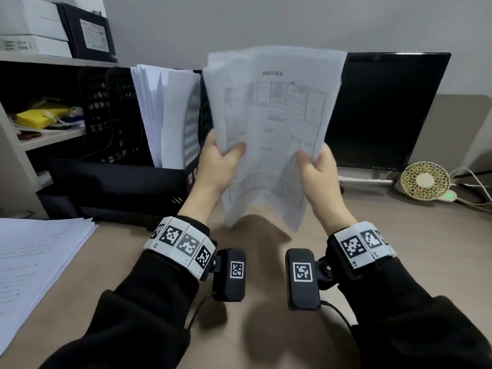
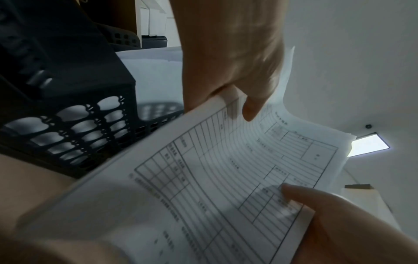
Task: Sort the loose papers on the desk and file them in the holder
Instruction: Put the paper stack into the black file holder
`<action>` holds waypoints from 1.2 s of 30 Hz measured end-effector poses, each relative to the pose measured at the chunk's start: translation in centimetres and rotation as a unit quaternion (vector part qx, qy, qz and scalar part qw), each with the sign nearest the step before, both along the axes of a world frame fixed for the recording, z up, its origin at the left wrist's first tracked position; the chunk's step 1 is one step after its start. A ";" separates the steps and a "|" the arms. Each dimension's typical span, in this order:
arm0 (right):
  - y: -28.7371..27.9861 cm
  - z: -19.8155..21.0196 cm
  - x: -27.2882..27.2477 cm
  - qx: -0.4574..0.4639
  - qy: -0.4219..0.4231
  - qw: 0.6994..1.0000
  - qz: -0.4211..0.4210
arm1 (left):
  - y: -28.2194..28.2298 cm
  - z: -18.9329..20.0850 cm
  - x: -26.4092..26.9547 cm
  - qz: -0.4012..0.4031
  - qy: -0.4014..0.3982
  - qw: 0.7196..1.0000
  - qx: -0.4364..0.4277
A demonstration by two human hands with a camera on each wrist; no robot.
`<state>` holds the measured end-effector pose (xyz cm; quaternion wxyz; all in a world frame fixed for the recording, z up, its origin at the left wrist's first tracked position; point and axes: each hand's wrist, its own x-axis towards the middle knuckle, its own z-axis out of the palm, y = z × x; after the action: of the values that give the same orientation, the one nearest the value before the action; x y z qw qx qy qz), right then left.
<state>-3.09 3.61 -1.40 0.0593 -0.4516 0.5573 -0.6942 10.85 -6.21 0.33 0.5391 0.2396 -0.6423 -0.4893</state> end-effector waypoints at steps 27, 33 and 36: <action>-0.1 -2.3 -0.8 0.043 -0.115 0.992 -0.039 | -0.4 -1.6 3.5 -0.122 -0.191 0.974 0.020; -0.2 -2.5 0.1 0.078 -0.104 0.991 -0.018 | -0.7 -0.6 5.2 -0.062 -0.118 0.991 0.012; -0.1 -2.1 0.4 0.073 -0.100 0.992 -0.024 | -0.5 0.2 5.6 -0.049 -0.105 0.993 0.004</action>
<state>-2.70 3.50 -3.50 0.1310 -0.3613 0.6086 -0.6942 16.46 -6.70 0.53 0.4431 0.2596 -0.7043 -0.4901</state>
